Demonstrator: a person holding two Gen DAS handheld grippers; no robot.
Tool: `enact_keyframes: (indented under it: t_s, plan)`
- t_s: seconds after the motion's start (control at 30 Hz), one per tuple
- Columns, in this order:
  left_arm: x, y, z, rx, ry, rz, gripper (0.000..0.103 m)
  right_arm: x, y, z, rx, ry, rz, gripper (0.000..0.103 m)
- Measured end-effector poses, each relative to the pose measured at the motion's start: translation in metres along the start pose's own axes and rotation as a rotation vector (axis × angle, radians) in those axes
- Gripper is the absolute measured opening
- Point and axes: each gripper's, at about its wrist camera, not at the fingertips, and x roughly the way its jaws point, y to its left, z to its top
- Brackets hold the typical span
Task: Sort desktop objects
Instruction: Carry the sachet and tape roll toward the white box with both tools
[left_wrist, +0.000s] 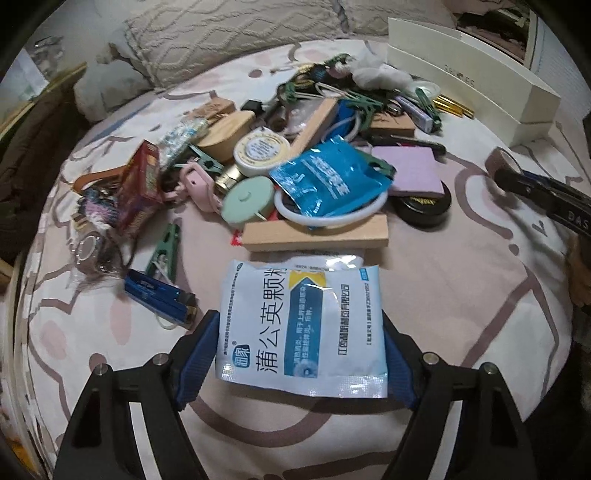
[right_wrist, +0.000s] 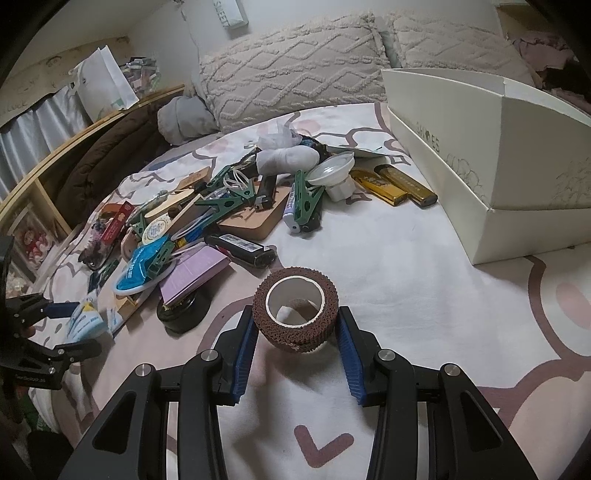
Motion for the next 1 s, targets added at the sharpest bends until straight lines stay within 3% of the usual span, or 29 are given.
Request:
enact_keyframes:
  t_s: [0.57, 0.8, 1.0]
  plan:
    - [-0.026, -0.024, 0.019, -0.102, -0.167, -0.030, 0.080, -0.019, 0.001, 0.008, -0.012, -0.051, -0.020, 0.043]
    - [-0.042, -0.033, 0.030, -0.145, -0.258, -0.017, 0.080, -0.036, -0.002, 0.016, -0.011, -0.100, -0.026, 0.043]
    - [-0.059, -0.039, 0.042, -0.192, -0.335, -0.055, 0.080, -0.052, -0.006, 0.025, -0.011, -0.148, -0.040, 0.043]
